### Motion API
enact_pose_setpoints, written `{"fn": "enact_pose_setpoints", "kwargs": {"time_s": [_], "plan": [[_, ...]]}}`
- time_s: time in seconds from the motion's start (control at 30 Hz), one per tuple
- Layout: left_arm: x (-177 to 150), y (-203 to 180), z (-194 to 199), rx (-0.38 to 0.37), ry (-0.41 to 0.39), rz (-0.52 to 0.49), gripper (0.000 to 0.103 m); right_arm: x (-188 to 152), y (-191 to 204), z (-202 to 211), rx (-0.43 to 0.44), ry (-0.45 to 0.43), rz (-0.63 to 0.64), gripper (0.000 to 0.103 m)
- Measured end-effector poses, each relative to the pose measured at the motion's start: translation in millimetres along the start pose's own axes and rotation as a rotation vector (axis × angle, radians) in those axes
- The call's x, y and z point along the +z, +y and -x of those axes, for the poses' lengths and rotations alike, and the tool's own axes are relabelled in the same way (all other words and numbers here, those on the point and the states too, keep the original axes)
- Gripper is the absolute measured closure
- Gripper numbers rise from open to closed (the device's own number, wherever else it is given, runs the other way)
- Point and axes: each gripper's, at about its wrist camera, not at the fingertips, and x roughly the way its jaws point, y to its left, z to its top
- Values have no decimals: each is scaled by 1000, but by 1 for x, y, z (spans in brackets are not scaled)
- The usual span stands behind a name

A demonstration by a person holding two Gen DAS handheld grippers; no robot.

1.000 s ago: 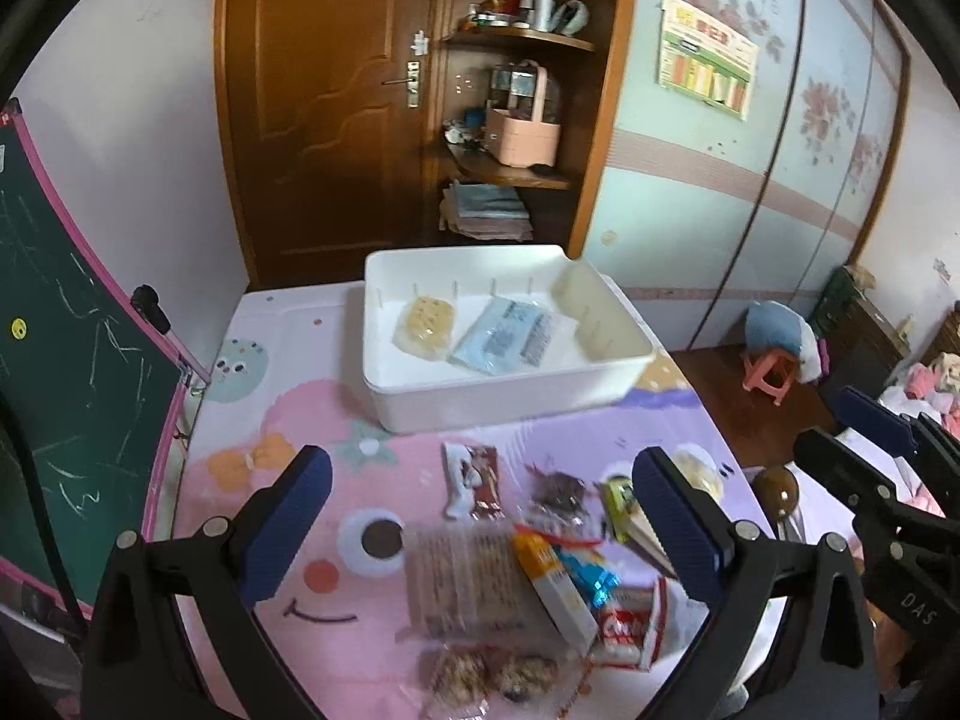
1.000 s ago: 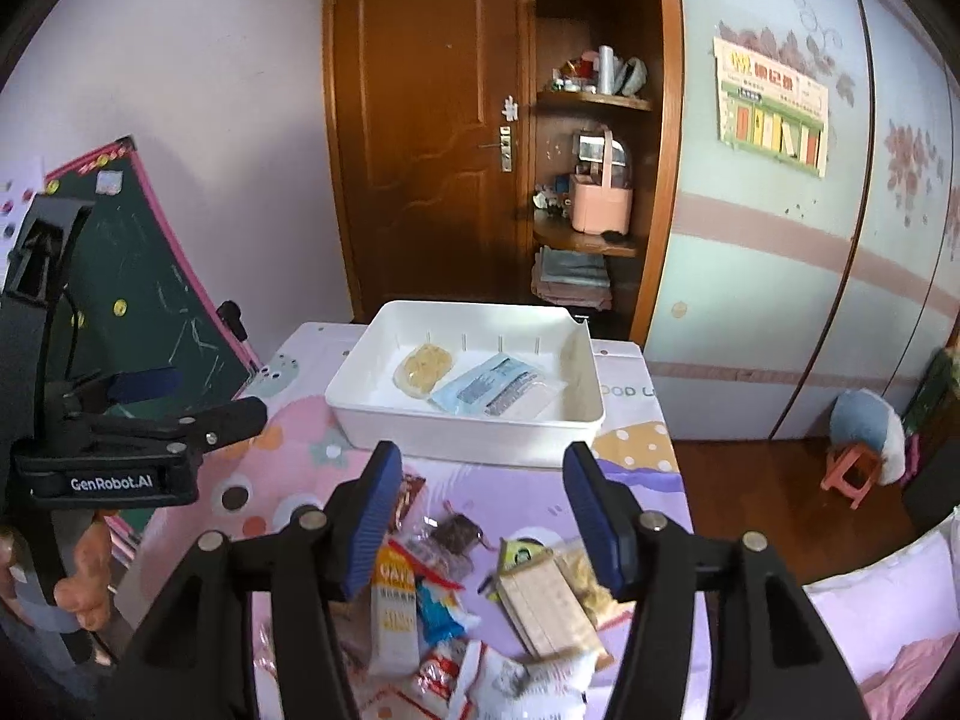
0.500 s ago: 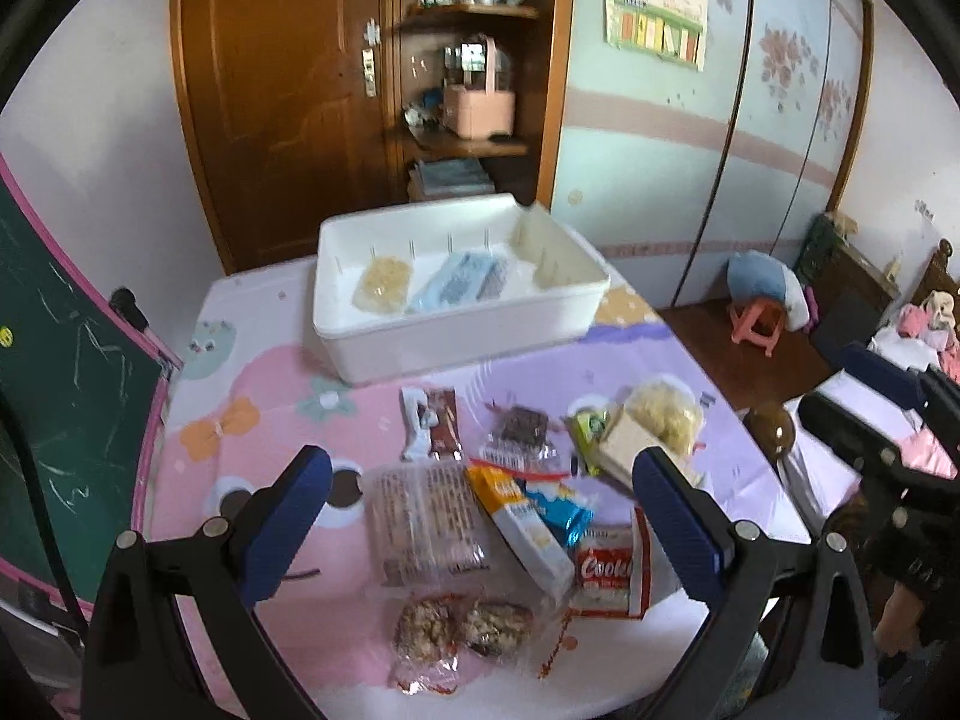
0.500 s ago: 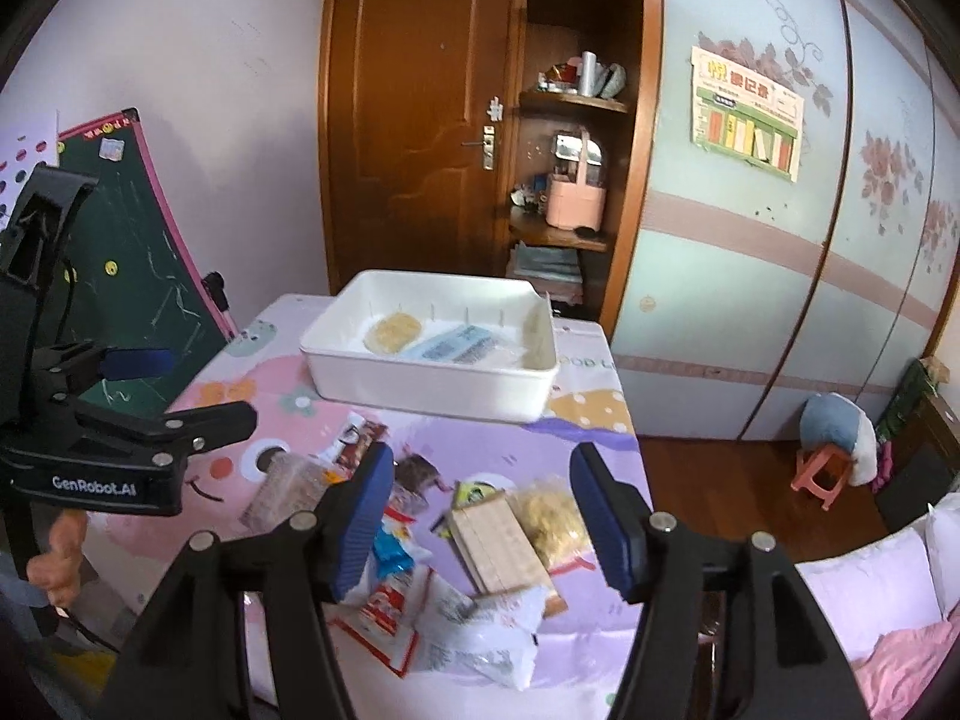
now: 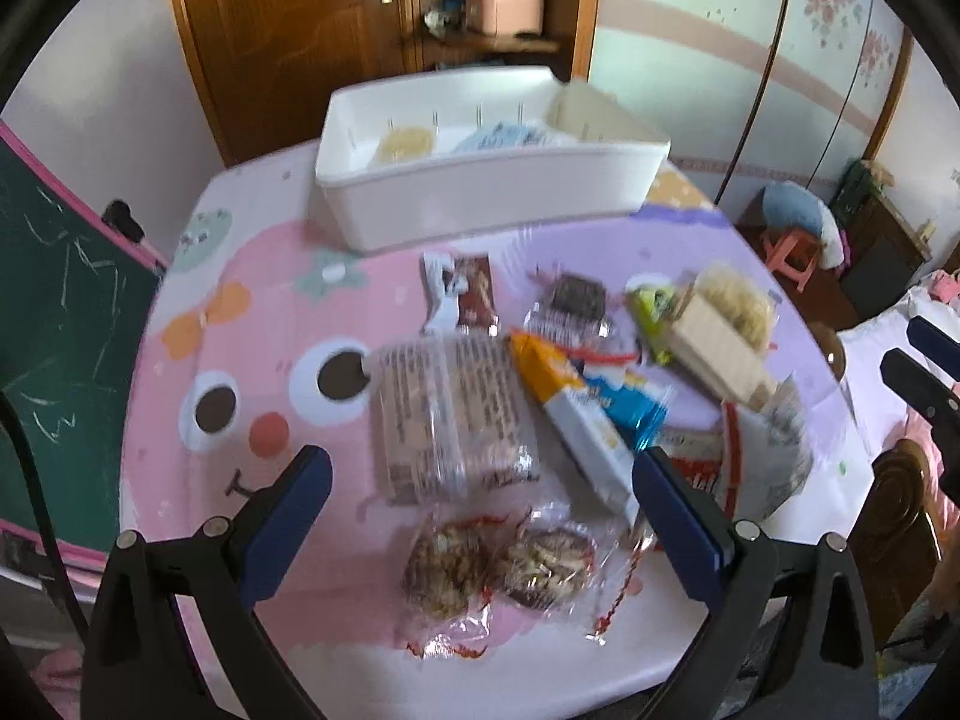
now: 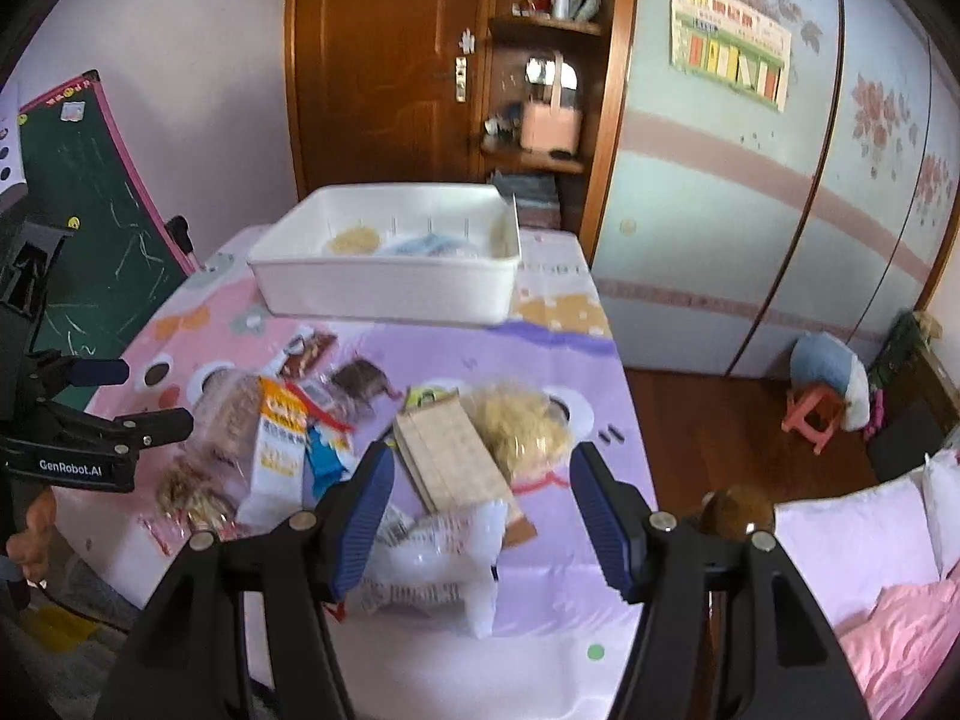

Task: Organize snacks
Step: 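Withdraw both grippers from the bin back over the remaining snacks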

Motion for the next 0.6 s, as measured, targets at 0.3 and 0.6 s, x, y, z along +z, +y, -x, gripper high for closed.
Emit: {"fn": "enact_pose_setpoints", "kwargs": {"time_s": [0.3,0.6], "plan": [[-13,-1,-24,-15,74,-4,3,-20,-7,-19,-1,87,-22,42],[-19,2,-35,-44,120,10,3,-32,-3,-29,20,144,-24,42]]}}
